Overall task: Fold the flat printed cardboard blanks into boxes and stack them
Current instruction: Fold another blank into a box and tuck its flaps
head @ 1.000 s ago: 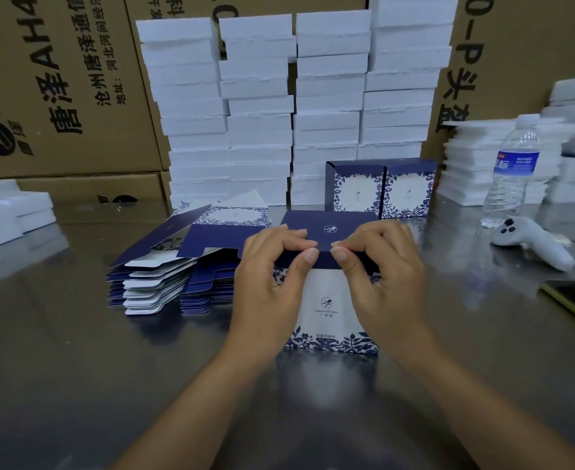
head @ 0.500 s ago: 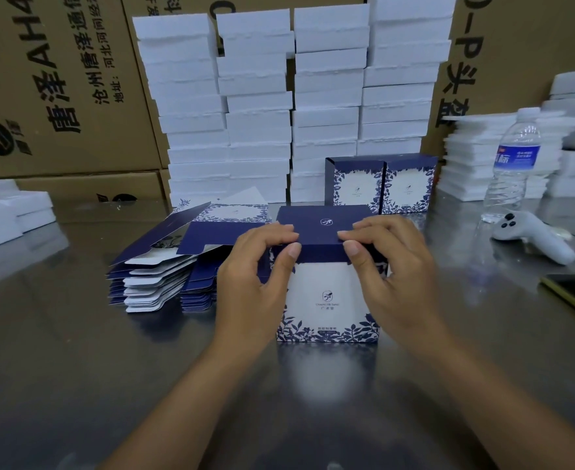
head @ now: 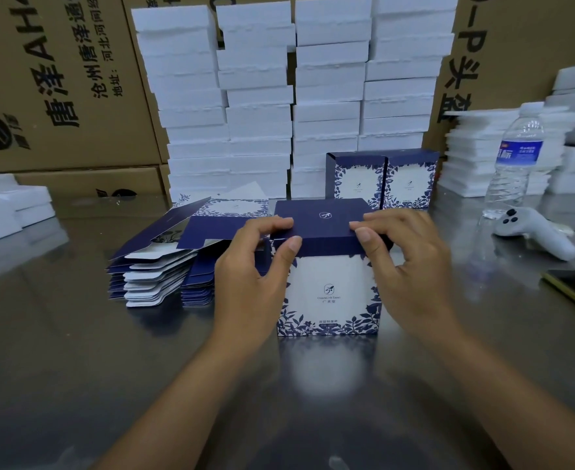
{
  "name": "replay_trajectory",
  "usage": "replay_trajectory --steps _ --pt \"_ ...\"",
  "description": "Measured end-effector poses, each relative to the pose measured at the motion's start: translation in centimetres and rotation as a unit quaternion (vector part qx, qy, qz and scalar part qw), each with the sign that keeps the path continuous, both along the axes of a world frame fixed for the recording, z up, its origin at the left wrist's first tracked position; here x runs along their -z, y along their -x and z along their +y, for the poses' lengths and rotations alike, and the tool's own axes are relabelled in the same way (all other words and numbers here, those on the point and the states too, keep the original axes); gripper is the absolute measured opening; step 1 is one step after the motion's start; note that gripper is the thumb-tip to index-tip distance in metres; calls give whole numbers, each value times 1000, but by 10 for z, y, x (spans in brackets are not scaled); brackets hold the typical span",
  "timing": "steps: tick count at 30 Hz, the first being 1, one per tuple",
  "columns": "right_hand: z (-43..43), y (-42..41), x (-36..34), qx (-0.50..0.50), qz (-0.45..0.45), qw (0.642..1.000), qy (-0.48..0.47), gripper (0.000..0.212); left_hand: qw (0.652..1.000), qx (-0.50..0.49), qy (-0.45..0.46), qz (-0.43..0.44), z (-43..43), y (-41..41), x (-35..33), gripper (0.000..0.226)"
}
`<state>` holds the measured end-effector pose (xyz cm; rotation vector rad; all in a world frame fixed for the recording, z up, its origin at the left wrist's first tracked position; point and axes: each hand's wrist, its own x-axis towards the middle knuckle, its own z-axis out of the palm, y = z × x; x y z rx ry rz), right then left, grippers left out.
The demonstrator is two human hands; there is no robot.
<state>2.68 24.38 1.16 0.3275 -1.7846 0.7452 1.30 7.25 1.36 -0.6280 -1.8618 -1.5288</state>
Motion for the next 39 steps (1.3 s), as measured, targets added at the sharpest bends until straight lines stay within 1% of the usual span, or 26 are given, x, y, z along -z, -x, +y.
replay_trajectory --steps 3,5,7,10,16,21,24,25,27,29,30,36,38,39 --pt "-1 0 -1 4 -10 1000 8 29 1000 -20 -5 1 -1 0 -1 11" --pt "-1 -1 -2 10 -18 1000 7 30 1000 -25 -6 10 -3 1 -2 15" --pt "-1 -1 -3 12 -25 1000 8 31 1000 -20 -9 2 -4 1 -4 19" --pt "-1 -2 -2 11 -23 1000 13 31 1000 -10 -13 -16 -4 1 -4 16" --pt "-1 -2 3 8 -26 999 44 26 999 2 -26 -41 -5 3 -5 13" --pt "-6 -2 2 11 -58 996 67 23 998 6 -30 -53 -7 5 -7 13" --pt "-5 -3 1 -10 -58 996 70 17 998 10 -34 -58 -8 5 -7 11" --pt "-4 -3 0 -24 -55 995 83 13 998 11 -34 -59 -8 5 -6 10" --pt "0 -3 -1 -64 -63 986 141 8 997 17 -34 -63 -9 5 -6 9" --pt "3 -3 -1 -106 -83 971 195 13 996 24 -37 -74 -10 7 -7 8" --pt "4 -3 -1 -112 -86 969 203 14 996 28 -41 -79 -11 7 -8 8" --pt "2 -2 0 -85 -73 976 188 10 990 66 -94 -88 -10 8 -6 10" --pt "0 -3 1 -47 -64 984 158 6 989 75 -95 -89 -7 7 -3 16" --pt "0 -4 2 -11 -50 991 124 9 989 78 -92 -89 -5 6 -1 20"
